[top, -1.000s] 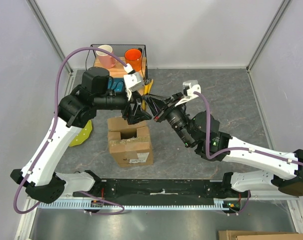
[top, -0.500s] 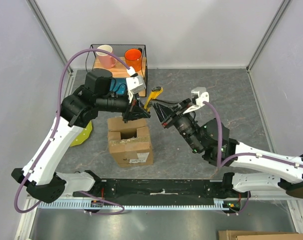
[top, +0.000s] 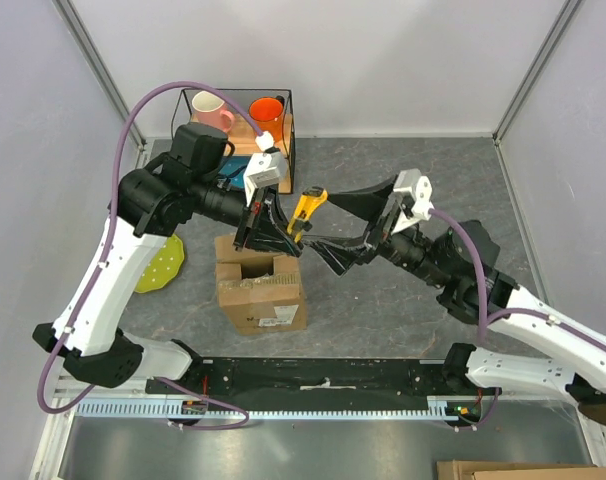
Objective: Unpack the express box
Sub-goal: Cut the express box at the center of the board.
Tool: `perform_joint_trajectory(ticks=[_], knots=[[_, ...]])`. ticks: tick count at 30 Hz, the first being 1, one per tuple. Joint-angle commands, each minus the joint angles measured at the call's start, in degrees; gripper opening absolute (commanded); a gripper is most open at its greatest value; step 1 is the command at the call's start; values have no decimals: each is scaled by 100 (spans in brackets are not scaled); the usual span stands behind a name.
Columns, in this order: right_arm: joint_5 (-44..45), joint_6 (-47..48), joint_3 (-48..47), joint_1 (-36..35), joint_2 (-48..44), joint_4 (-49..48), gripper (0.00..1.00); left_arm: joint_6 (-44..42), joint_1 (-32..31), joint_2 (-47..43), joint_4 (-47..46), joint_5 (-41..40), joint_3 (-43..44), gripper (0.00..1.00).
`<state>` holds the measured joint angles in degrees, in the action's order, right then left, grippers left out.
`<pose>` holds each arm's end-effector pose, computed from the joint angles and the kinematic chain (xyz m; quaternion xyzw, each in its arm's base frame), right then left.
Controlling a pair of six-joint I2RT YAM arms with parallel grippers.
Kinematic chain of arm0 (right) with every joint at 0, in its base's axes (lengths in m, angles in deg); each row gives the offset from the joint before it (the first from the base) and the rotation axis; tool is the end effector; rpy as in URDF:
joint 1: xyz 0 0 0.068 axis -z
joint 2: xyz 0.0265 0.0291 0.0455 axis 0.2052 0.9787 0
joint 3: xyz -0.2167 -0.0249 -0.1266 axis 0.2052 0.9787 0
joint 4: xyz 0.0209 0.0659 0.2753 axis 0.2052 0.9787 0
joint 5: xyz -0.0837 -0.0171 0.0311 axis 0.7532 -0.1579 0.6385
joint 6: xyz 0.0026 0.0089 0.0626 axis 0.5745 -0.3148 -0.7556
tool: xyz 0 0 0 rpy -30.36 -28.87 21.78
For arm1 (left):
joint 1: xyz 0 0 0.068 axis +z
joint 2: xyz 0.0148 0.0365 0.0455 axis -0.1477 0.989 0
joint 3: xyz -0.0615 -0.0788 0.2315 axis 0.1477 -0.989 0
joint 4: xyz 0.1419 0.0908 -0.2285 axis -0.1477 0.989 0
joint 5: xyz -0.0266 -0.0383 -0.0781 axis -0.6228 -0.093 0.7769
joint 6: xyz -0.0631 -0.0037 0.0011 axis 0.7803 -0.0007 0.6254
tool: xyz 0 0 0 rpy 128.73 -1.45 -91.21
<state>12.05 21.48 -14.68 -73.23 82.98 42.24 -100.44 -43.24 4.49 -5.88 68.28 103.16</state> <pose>0.1173 0.2130 0.4390 -0.2530 0.5217 0.4599 0.6726 0.1784 -0.1758 0.4788 0.5457 0.5859 -0.5097 0.3148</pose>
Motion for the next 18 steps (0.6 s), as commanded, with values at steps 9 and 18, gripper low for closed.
perform_joint_trajectory(ticks=[9,18], knots=[[-2990,-321,-1322,680,946,154,98,-404,2,15,588,763,71,2],[-3263,-410,-1664,681,1421,153,80,-404,-6,-107,597,763,-105,2]])
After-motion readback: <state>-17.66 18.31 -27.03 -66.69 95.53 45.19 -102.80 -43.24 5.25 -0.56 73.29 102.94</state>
